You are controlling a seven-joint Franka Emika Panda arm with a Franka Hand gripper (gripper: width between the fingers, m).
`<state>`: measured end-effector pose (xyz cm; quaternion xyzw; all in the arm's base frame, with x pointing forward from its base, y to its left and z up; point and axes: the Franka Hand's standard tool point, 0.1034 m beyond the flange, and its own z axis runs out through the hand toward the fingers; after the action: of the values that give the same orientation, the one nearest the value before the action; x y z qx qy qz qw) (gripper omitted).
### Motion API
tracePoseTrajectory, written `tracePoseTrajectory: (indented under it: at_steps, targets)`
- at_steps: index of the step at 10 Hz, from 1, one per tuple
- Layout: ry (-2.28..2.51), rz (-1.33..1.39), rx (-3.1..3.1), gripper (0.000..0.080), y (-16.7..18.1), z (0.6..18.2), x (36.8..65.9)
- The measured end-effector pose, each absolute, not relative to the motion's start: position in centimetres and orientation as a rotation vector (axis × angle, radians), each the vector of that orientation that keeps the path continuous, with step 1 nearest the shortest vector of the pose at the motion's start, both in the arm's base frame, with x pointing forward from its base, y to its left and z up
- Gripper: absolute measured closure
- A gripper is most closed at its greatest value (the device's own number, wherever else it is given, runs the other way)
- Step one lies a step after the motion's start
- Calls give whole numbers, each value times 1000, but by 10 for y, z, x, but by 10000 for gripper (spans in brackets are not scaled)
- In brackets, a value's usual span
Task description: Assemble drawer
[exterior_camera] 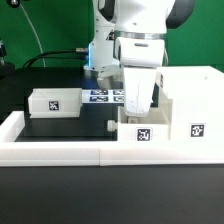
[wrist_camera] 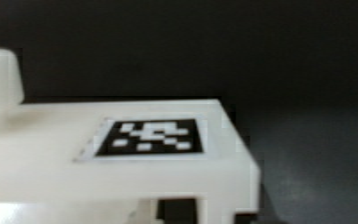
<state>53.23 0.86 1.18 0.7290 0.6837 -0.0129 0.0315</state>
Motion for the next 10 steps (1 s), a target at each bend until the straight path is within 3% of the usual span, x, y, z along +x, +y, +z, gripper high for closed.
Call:
tracePoseTrajectory:
  at_steps: [10]
  targets:
    - [2145, -48, 2194, 757, 5, 12, 533]
